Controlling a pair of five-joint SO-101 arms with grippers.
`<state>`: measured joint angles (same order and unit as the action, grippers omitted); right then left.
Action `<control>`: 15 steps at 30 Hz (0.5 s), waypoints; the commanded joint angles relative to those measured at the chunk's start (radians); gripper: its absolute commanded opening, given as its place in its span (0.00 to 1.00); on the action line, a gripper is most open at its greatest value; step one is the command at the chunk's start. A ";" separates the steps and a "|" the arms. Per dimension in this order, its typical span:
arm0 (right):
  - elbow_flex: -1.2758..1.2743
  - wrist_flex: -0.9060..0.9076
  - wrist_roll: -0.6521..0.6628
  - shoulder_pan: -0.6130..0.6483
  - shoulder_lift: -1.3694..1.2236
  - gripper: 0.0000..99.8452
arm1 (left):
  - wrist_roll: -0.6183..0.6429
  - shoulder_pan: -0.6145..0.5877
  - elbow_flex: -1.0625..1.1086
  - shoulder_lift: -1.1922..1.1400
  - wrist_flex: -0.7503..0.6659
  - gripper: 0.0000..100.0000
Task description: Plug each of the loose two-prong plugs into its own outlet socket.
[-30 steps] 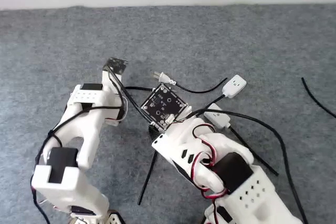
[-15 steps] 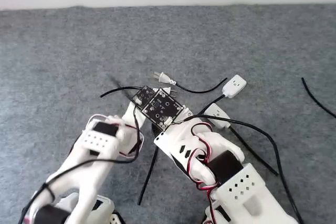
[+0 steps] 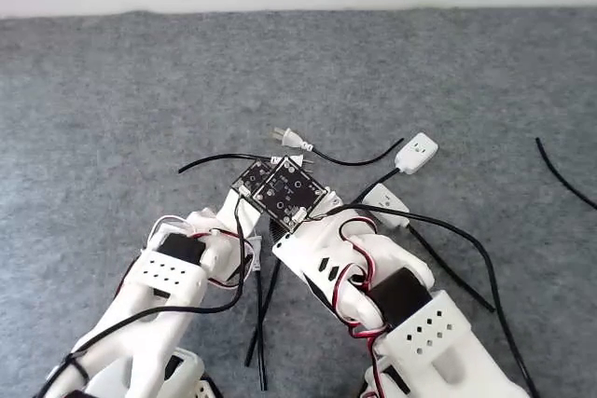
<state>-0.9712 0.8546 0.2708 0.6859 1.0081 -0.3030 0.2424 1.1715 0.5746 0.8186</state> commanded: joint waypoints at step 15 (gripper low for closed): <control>0.282 0.047 -0.367 0.058 -0.564 0.05 | 0.428 -0.525 -0.117 0.029 -0.137 0.15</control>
<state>-0.7764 0.8961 -0.0161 0.6874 0.5570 0.0621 -0.2409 1.1009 0.5777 0.7296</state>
